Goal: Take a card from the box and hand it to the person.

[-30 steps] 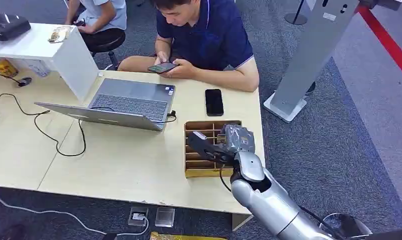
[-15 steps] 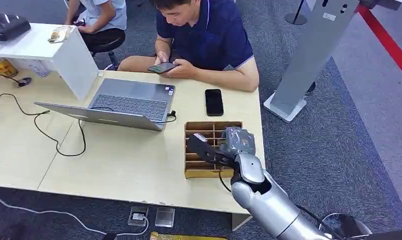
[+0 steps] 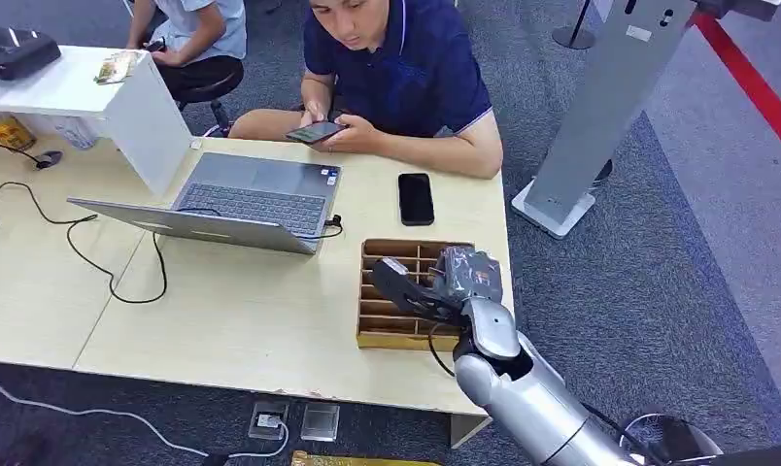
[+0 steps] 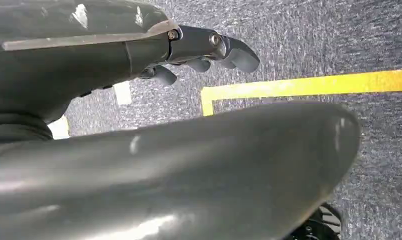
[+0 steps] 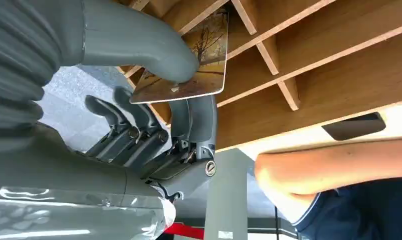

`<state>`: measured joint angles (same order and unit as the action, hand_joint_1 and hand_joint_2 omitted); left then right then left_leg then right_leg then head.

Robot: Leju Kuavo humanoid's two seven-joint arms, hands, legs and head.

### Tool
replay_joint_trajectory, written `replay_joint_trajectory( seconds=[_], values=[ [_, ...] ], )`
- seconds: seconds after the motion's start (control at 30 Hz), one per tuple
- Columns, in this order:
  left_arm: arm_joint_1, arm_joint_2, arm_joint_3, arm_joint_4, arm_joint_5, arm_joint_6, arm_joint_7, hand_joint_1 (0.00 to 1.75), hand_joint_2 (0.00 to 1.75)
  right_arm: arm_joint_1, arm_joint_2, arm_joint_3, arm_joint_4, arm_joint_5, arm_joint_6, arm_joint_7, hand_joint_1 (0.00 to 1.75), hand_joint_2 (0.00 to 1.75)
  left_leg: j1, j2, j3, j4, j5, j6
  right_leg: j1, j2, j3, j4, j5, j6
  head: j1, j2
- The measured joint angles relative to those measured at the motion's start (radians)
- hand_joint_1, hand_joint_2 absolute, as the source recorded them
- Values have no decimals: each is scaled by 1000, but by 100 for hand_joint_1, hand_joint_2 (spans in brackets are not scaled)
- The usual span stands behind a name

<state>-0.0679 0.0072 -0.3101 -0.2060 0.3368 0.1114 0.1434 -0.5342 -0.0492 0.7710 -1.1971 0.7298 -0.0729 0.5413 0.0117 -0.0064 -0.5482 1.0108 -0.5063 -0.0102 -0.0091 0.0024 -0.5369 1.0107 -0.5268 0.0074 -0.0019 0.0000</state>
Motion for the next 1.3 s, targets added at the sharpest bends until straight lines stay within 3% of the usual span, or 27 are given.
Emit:
replay_joint_trajectory(
  seconds=[0.4, 0.63, 0.93, 1.3],
  values=[
    [1, 0, -14, 0, 28, 3, -12, 0, 0, 8, -6, 0, -54, 13, -10, -2, 175, 175, 0, 0, 0, 0, 0, 0, 0, 0, 0, 0, 0, 0, -1, 0],
    [5, 0, -17, 0, 52, 9, -18, 0, 0, 8, -24, -1, -229, 29, -10, -2, 175, 175, 0, 0, -1, 0, 0, 0, 0, 0, -1, 0, 0, 0, 0, 0],
    [3, 0, -19, 0, 52, 11, -23, 0, 0, -89, -35, -1, -314, -23, -15, -11, 175, 175, 0, 0, -1, 0, 0, 0, 0, 0, 0, 0, 0, 0, 0, 0],
    [-22, 0, -50, 0, 52, 8, -5, 0, 0, -318, 102, 30, 89, -72, -101, -185, 175, 175, 0, -1, -3, 0, 1, -1, 0, 0, -1, 1, 1, 0, 1, 0]
  ],
)
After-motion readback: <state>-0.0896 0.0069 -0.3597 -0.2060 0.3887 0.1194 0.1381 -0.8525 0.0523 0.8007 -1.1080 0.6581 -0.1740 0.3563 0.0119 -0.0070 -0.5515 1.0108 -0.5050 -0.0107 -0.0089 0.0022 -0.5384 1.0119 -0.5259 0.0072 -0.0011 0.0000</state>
